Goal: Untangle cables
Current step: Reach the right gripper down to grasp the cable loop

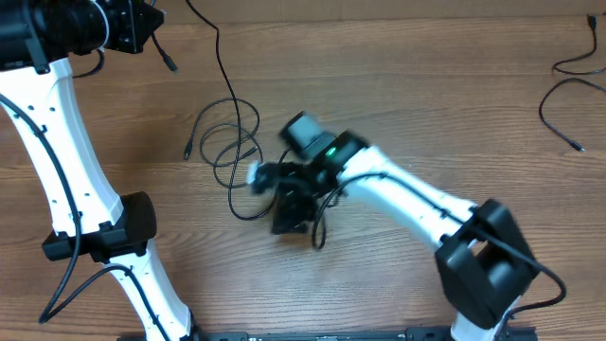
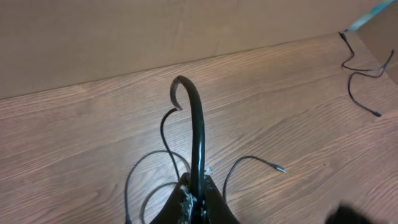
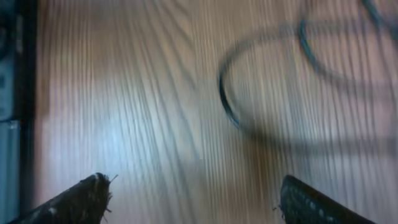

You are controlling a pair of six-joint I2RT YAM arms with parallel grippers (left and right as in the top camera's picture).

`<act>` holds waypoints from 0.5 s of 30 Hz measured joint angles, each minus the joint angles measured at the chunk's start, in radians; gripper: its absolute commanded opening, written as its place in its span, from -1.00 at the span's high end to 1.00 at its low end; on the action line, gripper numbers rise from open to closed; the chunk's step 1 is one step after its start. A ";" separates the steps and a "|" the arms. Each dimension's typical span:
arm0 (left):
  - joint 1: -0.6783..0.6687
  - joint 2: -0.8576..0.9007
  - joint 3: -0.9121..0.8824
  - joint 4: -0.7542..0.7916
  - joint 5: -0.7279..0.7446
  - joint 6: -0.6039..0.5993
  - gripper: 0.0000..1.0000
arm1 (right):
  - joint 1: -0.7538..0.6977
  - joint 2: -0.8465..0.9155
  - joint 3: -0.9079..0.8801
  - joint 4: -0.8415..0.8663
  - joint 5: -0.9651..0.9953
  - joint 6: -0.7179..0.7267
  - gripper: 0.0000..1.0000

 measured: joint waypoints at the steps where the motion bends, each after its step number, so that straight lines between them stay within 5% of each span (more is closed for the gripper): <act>1: -0.006 0.000 0.000 0.000 0.000 -0.001 0.91 | 0.038 0.000 -0.002 0.101 0.048 -0.022 -0.93; 6: -0.025 0.000 0.001 -0.007 0.000 -0.002 0.86 | 0.109 0.000 0.000 0.390 0.182 -0.056 -1.00; 15: -0.038 0.000 0.001 -0.030 0.000 -0.005 0.87 | 0.065 0.139 0.005 0.340 0.171 -0.018 -0.89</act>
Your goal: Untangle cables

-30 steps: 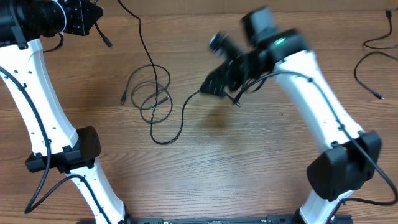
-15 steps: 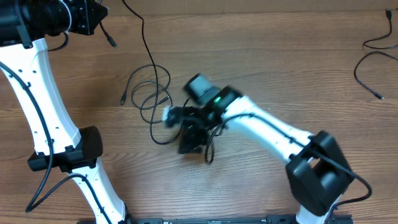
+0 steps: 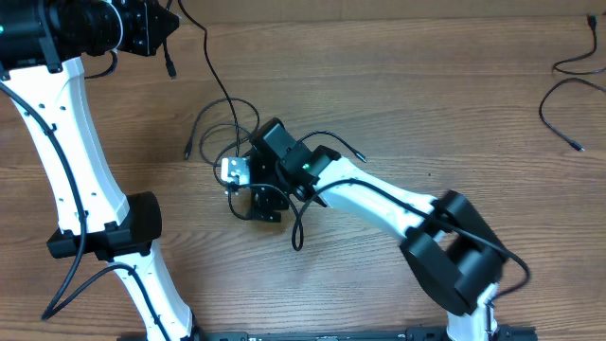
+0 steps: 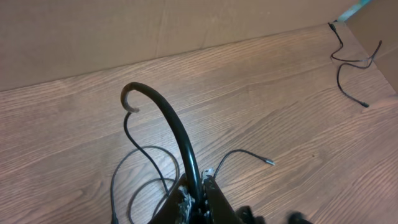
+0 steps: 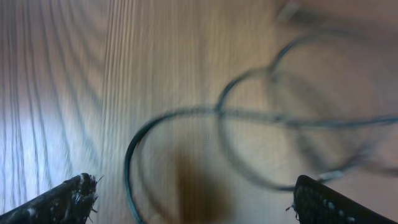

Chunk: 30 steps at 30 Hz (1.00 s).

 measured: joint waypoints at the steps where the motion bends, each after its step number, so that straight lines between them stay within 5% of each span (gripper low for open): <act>1: 0.000 0.000 0.000 0.000 0.000 0.000 0.87 | 0.000 0.033 -0.001 -0.013 -0.016 0.004 -0.85; 10: 0.000 0.000 0.000 -0.008 0.000 0.000 0.86 | 0.056 0.065 -0.002 -0.054 -0.073 0.016 -0.69; 12: -0.002 0.000 0.000 -0.008 0.000 0.000 0.86 | 0.056 0.068 -0.002 -0.061 -0.074 0.016 -0.23; 14: -0.005 0.000 0.000 -0.008 0.000 0.000 0.86 | 0.055 0.082 -0.002 -0.081 -0.076 0.020 0.45; 16: -0.006 0.000 0.000 -0.009 0.000 0.000 0.87 | 0.054 0.102 -0.002 -0.086 -0.084 0.014 0.66; 17: -0.006 0.000 0.000 -0.013 0.000 0.000 0.87 | 0.054 0.106 0.001 -0.087 -0.088 0.018 0.92; 22: -0.006 0.000 0.000 -0.023 0.000 0.000 0.83 | 0.053 0.110 0.003 -0.118 -0.106 0.035 0.93; 24: -0.006 0.000 0.000 -0.023 0.000 0.000 0.60 | 0.053 0.110 0.010 -0.146 -0.113 0.055 0.93; 28: -0.006 0.000 0.000 -0.024 0.000 0.004 -0.93 | 0.050 0.110 0.044 -0.273 -0.126 0.097 0.92; 30: -0.006 0.000 0.000 -0.024 0.000 0.004 -1.00 | 0.046 0.103 0.097 -0.340 -0.126 0.127 0.92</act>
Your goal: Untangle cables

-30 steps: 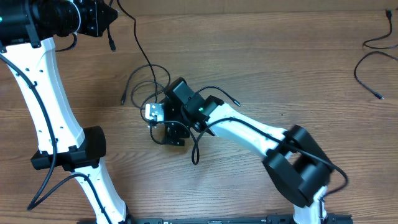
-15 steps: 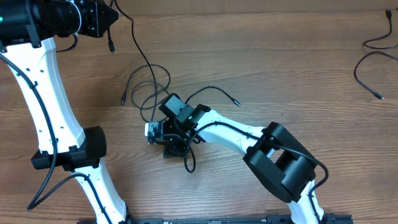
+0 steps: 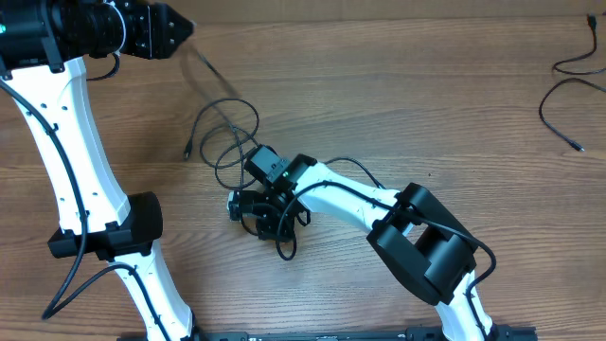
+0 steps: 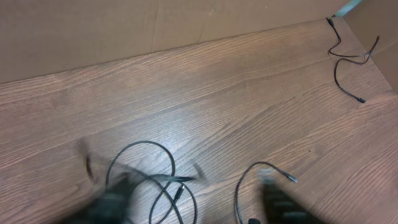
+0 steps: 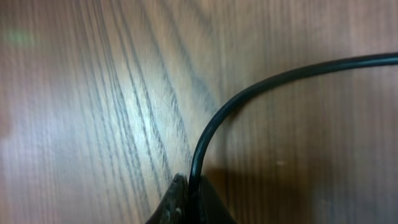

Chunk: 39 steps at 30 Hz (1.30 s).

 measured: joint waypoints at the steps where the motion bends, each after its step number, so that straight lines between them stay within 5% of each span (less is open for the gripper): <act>1: 0.000 0.000 0.000 0.000 0.000 0.000 -1.00 | -0.003 -0.006 0.023 -0.017 0.000 0.010 0.92; 11: -0.012 0.000 0.000 0.001 0.000 0.008 -1.00 | -0.198 -0.403 0.598 -0.150 0.098 0.210 0.93; 17: -0.040 0.000 0.000 0.001 0.000 0.016 -1.00 | -0.404 -0.468 0.988 -0.123 0.111 0.284 0.93; 22: -0.087 0.000 0.000 0.000 -0.005 0.051 -1.00 | -0.497 -0.486 1.071 -0.145 0.051 0.301 0.93; 23: -0.092 0.000 0.000 0.000 -0.010 0.057 -1.00 | -0.499 -0.486 1.072 -0.175 0.036 0.302 0.78; 24: -0.098 0.000 0.000 0.000 -0.021 0.061 -1.00 | -0.502 -0.484 1.071 -0.216 0.019 0.301 -0.12; 25: -0.105 0.000 0.000 -0.002 -0.033 0.063 -1.00 | -0.501 -0.472 1.059 -0.289 -0.017 0.303 -0.57; 26: -0.109 0.000 0.000 -0.003 -0.047 0.064 -1.00 | -0.500 -0.463 1.053 -0.307 -0.028 0.306 -0.63; 28: -0.109 0.000 0.000 -0.003 -0.091 0.056 -1.00 | -0.492 -0.420 1.015 -0.421 -0.079 0.301 -0.60; 30: -0.103 0.000 0.000 0.002 -0.126 0.035 -1.00 | -0.473 -0.349 0.958 -0.500 -0.133 0.279 -0.33; 32: -0.094 0.000 0.000 0.028 -0.176 -0.016 -1.00 | -0.445 -0.271 0.883 -0.565 -0.169 0.231 -0.33; 39: -0.042 0.000 0.000 0.055 -0.255 -0.130 -1.00 | -0.296 -0.124 0.552 -0.550 -0.184 0.064 -0.13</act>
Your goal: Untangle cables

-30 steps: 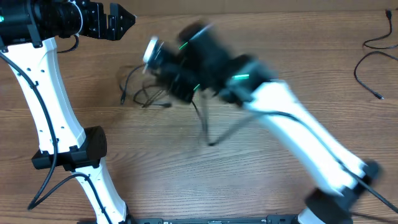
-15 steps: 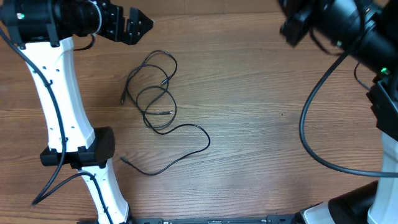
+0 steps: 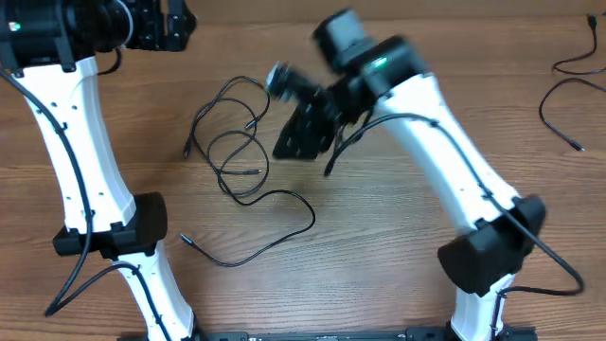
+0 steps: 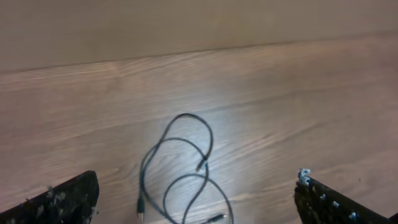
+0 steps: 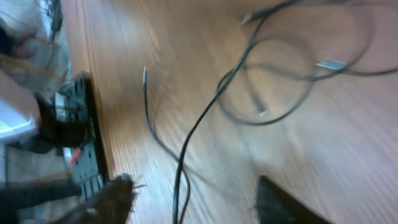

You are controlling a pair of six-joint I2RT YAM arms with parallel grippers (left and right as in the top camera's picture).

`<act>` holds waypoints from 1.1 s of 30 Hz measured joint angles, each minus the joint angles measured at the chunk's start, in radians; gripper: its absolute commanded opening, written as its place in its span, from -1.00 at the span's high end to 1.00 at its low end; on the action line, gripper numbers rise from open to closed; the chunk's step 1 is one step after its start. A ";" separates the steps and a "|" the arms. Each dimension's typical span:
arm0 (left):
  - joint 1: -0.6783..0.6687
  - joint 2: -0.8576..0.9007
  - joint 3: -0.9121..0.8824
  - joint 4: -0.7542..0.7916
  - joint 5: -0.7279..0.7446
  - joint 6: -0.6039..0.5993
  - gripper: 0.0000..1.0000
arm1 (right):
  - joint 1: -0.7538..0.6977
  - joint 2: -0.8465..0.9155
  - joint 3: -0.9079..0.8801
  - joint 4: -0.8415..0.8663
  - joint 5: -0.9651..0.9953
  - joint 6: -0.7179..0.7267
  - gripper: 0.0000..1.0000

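A loose tangle of thin black cables [image 3: 227, 142] lies left of the table's middle. One longer cable [image 3: 275, 227] trails from it toward the front left. My left gripper [image 3: 178, 24] hangs high at the back left, open and empty. In its wrist view the cable loops [image 4: 183, 165] lie far below the left gripper [image 4: 196, 202]. My right gripper [image 3: 301, 133] is blurred, raised just right of the tangle. In the right wrist view the right gripper [image 5: 193, 208] is open, and a cable strand [image 5: 186, 155] shows between its spread fingers, on the table beneath as far as I can tell.
Two more black cables [image 3: 568, 90] lie at the far right edge. The left arm's white column and black joint [image 3: 109, 227] stand at the front left. A brown wall [image 4: 186, 25] closes the back of the table.
My right gripper was shut on a cable low at the tangle's front edge; now it is open, raised and further back right. The cables lie more spread out, one trailing front left.
First my left gripper held a cable up at the back left while the right hovered open near the tangle. Then the right was open over the loops. Later it was shut on a strand and the left's cable was gone. Now both are open.
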 measured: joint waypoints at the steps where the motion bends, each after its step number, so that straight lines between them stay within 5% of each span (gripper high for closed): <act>1: 0.006 0.000 0.000 0.000 -0.006 -0.004 -1.00 | 0.007 0.001 -0.013 0.002 0.002 0.001 -0.13; 7: 0.011 0.000 0.000 -0.001 -0.019 -0.013 -1.00 | 0.097 0.013 -0.262 0.098 0.038 -0.045 0.04; 8: 0.011 0.000 0.000 -0.001 -0.020 -0.014 -1.00 | 0.100 0.013 -0.301 0.118 0.039 -0.043 0.21; 9: 0.011 0.000 0.000 -0.001 -0.021 -0.014 -1.00 | 0.103 0.014 -0.343 0.137 0.043 -0.047 0.79; 10: 0.011 0.000 0.000 -0.001 -0.021 -0.014 -0.98 | 0.103 0.014 -0.379 0.163 0.049 -0.055 0.93; 11: 0.011 0.000 0.000 -0.001 -0.022 -0.016 -0.76 | 0.103 0.014 -0.404 0.184 0.051 -0.054 0.92; 12: 0.011 0.000 0.000 -0.001 -0.022 -0.017 -0.23 | 0.103 0.014 -0.427 0.205 0.053 -0.049 0.92; 13: 0.011 0.000 0.000 0.002 -0.025 -0.021 0.64 | 0.103 0.014 -0.440 0.220 0.055 -0.047 0.92; 14: 0.011 0.000 0.000 0.006 -0.032 -0.021 0.92 | 0.103 0.014 -0.446 0.227 0.059 -0.045 0.92; 19: 0.043 -0.008 0.000 0.029 -0.079 -0.060 0.92 | 0.103 0.014 -0.404 0.257 0.163 0.071 0.92; 20: 0.060 -0.016 0.000 0.029 -0.085 -0.069 0.91 | 0.103 0.014 -0.362 0.241 0.189 0.092 0.92; 21: 0.078 -0.023 0.000 0.028 -0.089 -0.075 0.55 | 0.101 0.015 -0.306 0.232 0.213 0.112 0.92; 22: 0.095 -0.031 0.000 0.027 -0.093 -0.078 0.07 | 0.100 0.015 -0.238 0.216 0.230 0.125 0.92; 23: 0.115 -0.042 0.000 0.025 -0.097 -0.082 -1.00 | 0.092 0.014 -0.106 0.196 0.252 0.147 0.92; 33: 0.177 -0.100 0.000 -0.002 -0.112 -0.092 -1.00 | -0.136 -0.037 0.806 0.170 0.277 0.282 0.92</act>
